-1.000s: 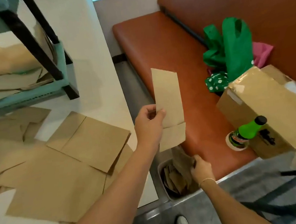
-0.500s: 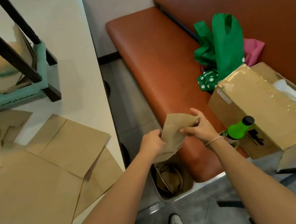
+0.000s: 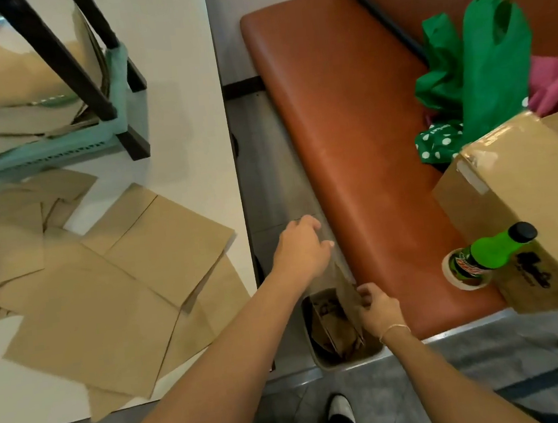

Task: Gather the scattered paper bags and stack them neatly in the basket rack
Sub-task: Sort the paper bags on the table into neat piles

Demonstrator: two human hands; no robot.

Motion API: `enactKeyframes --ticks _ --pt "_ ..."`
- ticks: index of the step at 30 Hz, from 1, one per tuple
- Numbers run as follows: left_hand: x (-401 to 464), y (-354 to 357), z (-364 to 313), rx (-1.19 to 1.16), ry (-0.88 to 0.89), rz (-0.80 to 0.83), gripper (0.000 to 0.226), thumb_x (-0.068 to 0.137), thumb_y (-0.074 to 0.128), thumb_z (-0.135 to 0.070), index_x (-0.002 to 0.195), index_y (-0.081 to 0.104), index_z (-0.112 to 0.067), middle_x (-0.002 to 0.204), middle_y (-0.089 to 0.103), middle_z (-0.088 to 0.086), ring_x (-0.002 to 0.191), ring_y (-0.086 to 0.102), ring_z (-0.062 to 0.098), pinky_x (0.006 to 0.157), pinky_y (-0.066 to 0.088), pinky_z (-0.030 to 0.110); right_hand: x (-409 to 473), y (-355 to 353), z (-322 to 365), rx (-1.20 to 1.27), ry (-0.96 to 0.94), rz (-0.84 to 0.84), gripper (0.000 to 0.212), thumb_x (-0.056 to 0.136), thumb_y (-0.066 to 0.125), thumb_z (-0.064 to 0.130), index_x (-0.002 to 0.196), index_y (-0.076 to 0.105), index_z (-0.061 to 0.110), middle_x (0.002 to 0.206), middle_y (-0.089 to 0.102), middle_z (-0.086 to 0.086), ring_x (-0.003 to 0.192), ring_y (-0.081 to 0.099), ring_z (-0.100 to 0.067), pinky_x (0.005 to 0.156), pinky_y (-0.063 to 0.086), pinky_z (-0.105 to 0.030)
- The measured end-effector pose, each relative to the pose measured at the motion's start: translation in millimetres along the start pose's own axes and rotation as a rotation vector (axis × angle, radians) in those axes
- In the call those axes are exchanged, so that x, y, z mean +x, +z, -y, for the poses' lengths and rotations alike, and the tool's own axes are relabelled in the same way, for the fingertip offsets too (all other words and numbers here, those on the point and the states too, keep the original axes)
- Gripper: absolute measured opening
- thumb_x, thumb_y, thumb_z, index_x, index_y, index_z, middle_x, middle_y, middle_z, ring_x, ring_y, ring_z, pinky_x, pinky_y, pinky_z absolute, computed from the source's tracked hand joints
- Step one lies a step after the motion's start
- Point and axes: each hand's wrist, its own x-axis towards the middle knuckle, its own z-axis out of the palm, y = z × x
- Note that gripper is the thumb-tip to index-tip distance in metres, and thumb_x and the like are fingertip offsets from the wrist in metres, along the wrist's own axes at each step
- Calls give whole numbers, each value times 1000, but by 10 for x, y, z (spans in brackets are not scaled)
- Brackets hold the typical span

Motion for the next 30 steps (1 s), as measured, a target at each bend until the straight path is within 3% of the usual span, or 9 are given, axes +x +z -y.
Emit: enactKeyframes --ticks 5,10,13,17,19,22,24,27,30 --pt "-38 -157 -52 -43 69 -64 37 92 57 -28 127 49 -19 130 48 3 118 48 20 96 41 31 9 -52 214 -98 -73 52 28 87 55 10 115 61 14 112 66 -10 106 60 -27 93 45 -29" --pt "-102 -497 -115 -64 108 -172 29 92 57 -28 121 53 -21 126 52 1 114 51 18 93 42 29 -5 -377 1033 -69 -272 -75 22 88 52 8 102 68 15 108 68 -2 103 61 -20 91 41 -22" --pt "-165 -809 -33 -83 93 -339 26 92 56 -24 117 57 -19 121 57 3 113 52 19 94 42 29 -120 -526 1636 30 -408 -198 20 86 55 9 101 68 14 105 70 -1 98 62 -17 74 32 -10" --pt "-304 -1271 312 -162 -113 -658 30 91 56 -21 121 54 -18 125 52 5 119 46 22 93 40 29 -432 -541 2314 183 -568 -259 18 86 60 13 103 66 11 102 69 -5 89 60 -14 78 36 -12" --pt "-398 -1474 576 -153 -248 -700 37 89 56 -20 125 50 -16 129 49 7 122 42 25 96 38 32 -603 -456 2526 169 -626 -206 27 84 66 26 109 62 14 101 67 -3 89 58 -13 86 43 -21" --pt "-557 -1704 944 -39 -420 -605 52 83 63 -26 131 45 -15 132 46 11 126 35 29 99 35 34 -764 -222 2706 -103 -639 -41 69 72 71 53 128 47 23 119 57 0 112 53 -18 95 44 -33" --pt "-663 -1817 1123 77 -468 -406 68 75 74 -35 133 43 -18 133 44 10 127 33 29 99 36 35 -828 -52 2765 -357 -595 -1 91 64 72 62 138 34 25 133 47 -3 124 43 -24 102 38 -39" --pt "-810 -1903 1304 316 -433 -63 84 66 82 -36 136 37 -21 135 41 6 129 30 26 103 36 36 -852 111 2818 -473 -505 -34 94 63 79 51 137 30 21 130 42 -8 119 42 -27 100 41 -39" --pt "-891 -1906 1427 534 -353 18 87 63 82 -37 136 35 -26 138 36 3 128 29 25 108 29 37 -820 182 2871 -379 -392 21 91 57 85 41 128 33 18 120 48 -9 109 51 -27 94 48 -39"
